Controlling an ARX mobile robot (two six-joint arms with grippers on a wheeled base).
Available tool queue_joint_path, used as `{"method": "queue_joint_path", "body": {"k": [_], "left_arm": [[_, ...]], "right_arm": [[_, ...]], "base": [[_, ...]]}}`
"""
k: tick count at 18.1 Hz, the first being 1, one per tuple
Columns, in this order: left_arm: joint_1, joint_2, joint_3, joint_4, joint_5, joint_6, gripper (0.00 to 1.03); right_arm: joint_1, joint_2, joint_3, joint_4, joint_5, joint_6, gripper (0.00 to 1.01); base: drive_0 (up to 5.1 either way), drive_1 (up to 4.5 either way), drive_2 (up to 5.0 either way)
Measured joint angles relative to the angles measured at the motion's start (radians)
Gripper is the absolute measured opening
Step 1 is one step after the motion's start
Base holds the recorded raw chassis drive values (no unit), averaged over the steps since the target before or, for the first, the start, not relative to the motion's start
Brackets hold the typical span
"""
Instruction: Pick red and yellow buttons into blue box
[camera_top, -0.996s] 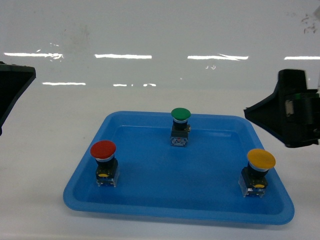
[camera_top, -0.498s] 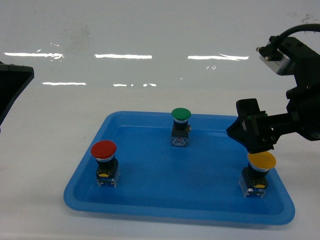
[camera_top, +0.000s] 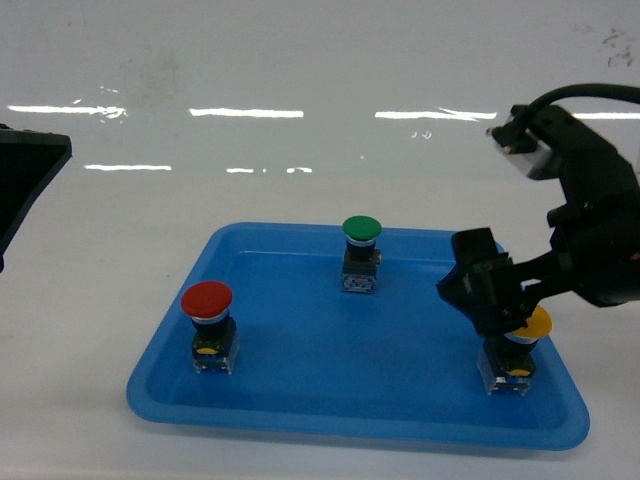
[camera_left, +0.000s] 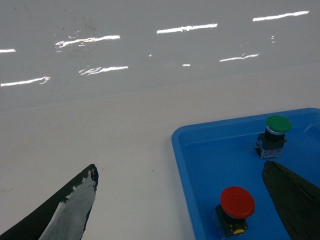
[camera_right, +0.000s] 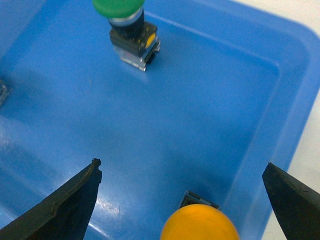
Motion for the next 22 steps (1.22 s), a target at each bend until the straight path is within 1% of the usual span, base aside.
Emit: {"method": "queue_joint_path", "body": {"k": [2, 5, 8, 11, 13, 14, 15, 17, 18, 19, 20, 22], "left_arm": [[0.000, 0.000, 0.000, 0.000, 0.000, 0.000, 0.98], [0.000, 0.000, 0.000, 0.000, 0.000, 0.000, 0.98], [0.000, 0.000, 0.000, 0.000, 0.000, 0.000, 0.98], [0.000, 0.000, 0.000, 0.000, 0.000, 0.000, 0.98], [0.000, 0.000, 0.000, 0.000, 0.000, 0.000, 0.98], [0.000, 0.000, 0.000, 0.000, 0.000, 0.000, 0.98], [0.000, 0.000, 0.000, 0.000, 0.000, 0.000, 0.98], [0.000, 0.000, 0.000, 0.000, 0.000, 0.000, 0.98], [0.000, 0.000, 0.000, 0.000, 0.000, 0.000, 0.98], [0.000, 0.000, 0.000, 0.000, 0.000, 0.000, 0.98], [0.000, 0.000, 0.000, 0.000, 0.000, 0.000, 0.98], [0.000, 0.000, 0.000, 0.000, 0.000, 0.000, 0.98]], "right_arm": [[0.007, 0.036, -0.011, 0.003, 0.005, -0.003, 0.98], [-0.003, 0.082, -0.026, 0.030, 0.031, -0.017, 0.98], [-0.010, 0.101, -0.026, 0.059, 0.032, -0.026, 0.98], [-0.010, 0.132, -0.020, 0.075, 0.023, -0.048, 0.98], [-0.016, 0.141, -0.019, 0.087, 0.023, -0.052, 0.98], [-0.016, 0.144, -0.019, 0.089, 0.023, -0.055, 0.97], [-0.018, 0.145, -0.019, 0.089, 0.025, -0.060, 0.93], [-0.021, 0.146, -0.019, 0.090, 0.027, -0.064, 0.90], [-0.022, 0.148, -0.019, 0.090, 0.027, -0.068, 0.86], [-0.024, 0.159, -0.024, 0.115, 0.050, -0.076, 0.58], [-0.028, 0.154, -0.045, 0.143, 0.061, -0.069, 0.31], [-0.027, 0.064, -0.140, 0.244, 0.104, -0.075, 0.30]], "base": [[0.0, 0.00, 0.0], [0.0, 0.00, 0.0], [0.0, 0.00, 0.0], [0.0, 0.00, 0.0], [0.0, 0.00, 0.0], [0.0, 0.00, 0.0], [0.0, 0.00, 0.0], [0.0, 0.00, 0.0], [0.0, 0.00, 0.0], [0.0, 0.00, 0.0], [0.0, 0.00, 0.0], [0.0, 0.00, 0.0]]}}
